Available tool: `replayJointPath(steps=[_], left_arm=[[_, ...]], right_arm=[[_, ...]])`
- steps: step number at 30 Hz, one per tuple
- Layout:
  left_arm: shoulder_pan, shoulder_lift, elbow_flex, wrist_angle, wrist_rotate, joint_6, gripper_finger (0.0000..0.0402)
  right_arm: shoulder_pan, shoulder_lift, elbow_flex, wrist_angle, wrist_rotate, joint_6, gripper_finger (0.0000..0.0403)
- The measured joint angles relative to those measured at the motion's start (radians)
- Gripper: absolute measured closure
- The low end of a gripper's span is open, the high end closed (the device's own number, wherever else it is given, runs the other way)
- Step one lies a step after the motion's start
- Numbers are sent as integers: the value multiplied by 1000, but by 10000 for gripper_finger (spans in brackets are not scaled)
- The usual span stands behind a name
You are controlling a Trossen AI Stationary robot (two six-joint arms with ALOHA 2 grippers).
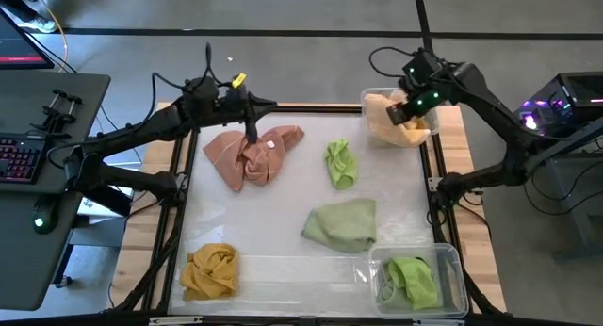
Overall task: Sort towels by color in basket
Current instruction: Put the yellow patterned towel into the top transparent bin
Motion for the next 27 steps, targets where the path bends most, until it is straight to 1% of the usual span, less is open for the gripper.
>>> replayJointPath(steps=[1,2,3,4,5,6,8,10,11,13,17,19,20,22,23,25,27], left_arm=[[0,2,0,-13,-3,12,385],[0,4,0,-25,-6,20,385],[0,8,0,-30,-7,31,385],[0,12,0,-27,-7,40,385],[0,16,0,-26,-8,51,385],[0,22,0,-22,-8,63,385],[0,33,0,-18,-8,80,385],[0,43,0,-7,-8,84,385],[0,47,0,3,-8,83,385],[0,51,0,18,-8,73,385],[0,58,0,27,-9,71,385],[1,59,0,27,-9,82,385],[1,60,0,27,-9,84,385],[1,60,0,28,-9,83,385],[1,60,0,28,-9,76,385],[1,60,0,29,-9,61,385],[1,60,0,28,-9,58,385]], right_arm=[[15,0,-9,16,-85,-57,265],[31,0,-25,30,-147,-108,265],[48,0,-47,47,-171,-144,265],[62,2,-73,75,-152,-163,265],[69,3,-104,107,-104,-166,265],[68,9,-136,133,-28,-156,265],[47,25,-201,170,152,-100,265],[19,44,-250,202,329,3,265],[4,52,-275,220,393,63,265],[-28,74,-318,272,444,128,265],[-70,122,-383,369,448,119,265],[-80,151,-408,412,419,118,265],[-86,164,-414,431,363,93,265],[-98,181,-410,467,217,-18,265],[-99,182,-396,465,182,-42,265],[-98,171,-347,450,192,-42,265],[-101,151,-283,400,217,-30,265]])
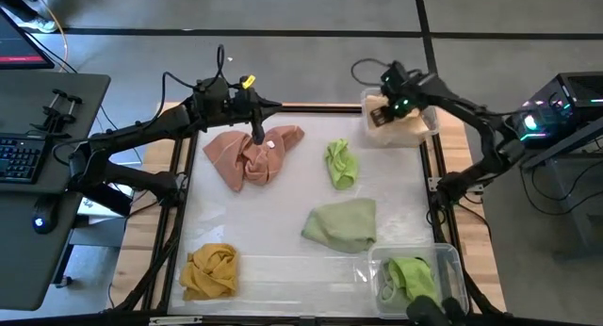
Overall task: Sort towels by color in basket
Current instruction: Put the yellow patterned towel into the top transparent bin
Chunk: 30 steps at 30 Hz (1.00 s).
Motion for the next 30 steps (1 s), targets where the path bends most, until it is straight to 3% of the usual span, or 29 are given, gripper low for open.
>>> replayJointPath(steps=[4,8,11,13,18,20,24,30], left_arm=[[0,0,0,0,0,-12,385],[0,0,0,0,0,-27,385],[0,0,0,0,0,-26,385],[1,0,0,0,0,-14,385],[1,0,0,0,0,18,385],[1,0,0,1,0,18,385],[1,0,0,1,0,18,385],[0,0,0,1,0,18,385]], right_arm=[[-19,-24,157,-192,-8,31,265],[-47,-26,274,-424,-267,96,265],[-39,-26,289,-530,-335,108,265],[-35,-26,258,-566,-307,117,265],[-37,-25,144,-526,82,212,265],[-35,-25,107,-445,161,236,265],[-23,-28,33,-209,187,242,265],[-25,-3,-128,47,121,271,265]])
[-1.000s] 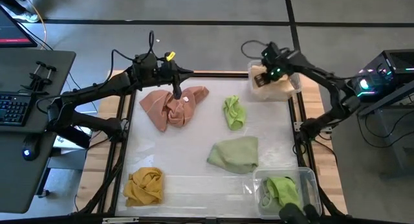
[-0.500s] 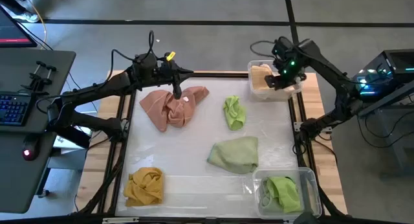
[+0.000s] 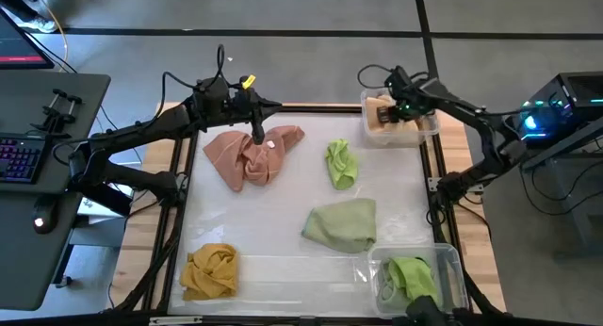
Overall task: Sort towels by color in basket
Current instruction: Put the yellow patterned towel into the top transparent bin, then put the light green towel into the bottom transparent bin
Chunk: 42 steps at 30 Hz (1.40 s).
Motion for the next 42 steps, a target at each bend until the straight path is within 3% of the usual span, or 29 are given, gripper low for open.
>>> replayJointPath(steps=[2,4,8,13,17,22,27,30,36,42], left_arm=[[0,0,0,0,0,0,385],[0,0,0,0,0,-2,385],[0,0,0,0,0,-16,385],[0,0,0,0,0,-19,385],[0,0,0,0,0,-41,385],[-3,0,0,-12,1,-103,385],[-3,0,0,-70,2,-173,385],[-3,0,0,-121,3,-174,385],[-3,0,0,-188,3,-173,385],[-3,0,0,-190,3,-142,385]], right_arm=[[-8,9,-46,30,-39,2,265],[-12,0,-40,-8,-14,59,265],[-13,-75,39,-29,26,84,265],[27,-201,177,-66,-8,48,265],[136,-290,220,-47,-65,22,265],[390,-327,221,-72,-152,-62,265],[651,-279,139,-45,-154,-41,265],[747,-229,42,62,-74,33,265],[759,-66,-64,337,-32,268,261],[725,142,-31,428,-49,278,209]])
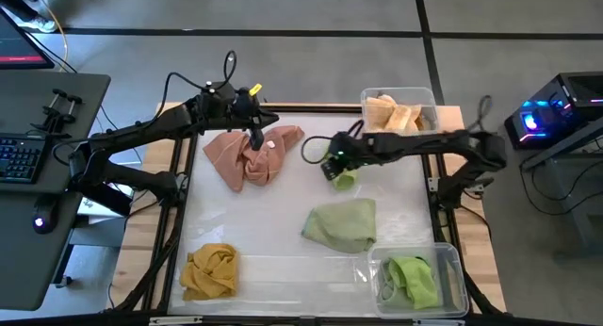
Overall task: Sort towels by color in basket
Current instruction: Put the light green towel into the bottom transparent bin
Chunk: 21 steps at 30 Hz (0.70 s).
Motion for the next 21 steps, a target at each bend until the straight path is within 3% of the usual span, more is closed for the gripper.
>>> replayJointPath(steps=[5,8,12,16,21], left_arm=[[0,0,0,0,7,-8,385],[0,0,0,1,9,-28,385],[0,0,0,2,9,-33,385],[0,0,0,4,9,-33,385],[0,0,0,24,9,-47,385]], right_arm=[[-30,144,63,-77,2,81,186],[-33,222,84,-160,42,109,192],[-36,291,93,-159,-1,70,211],[-14,313,94,-156,-21,36,267],[10,244,107,-210,-58,32,378]])
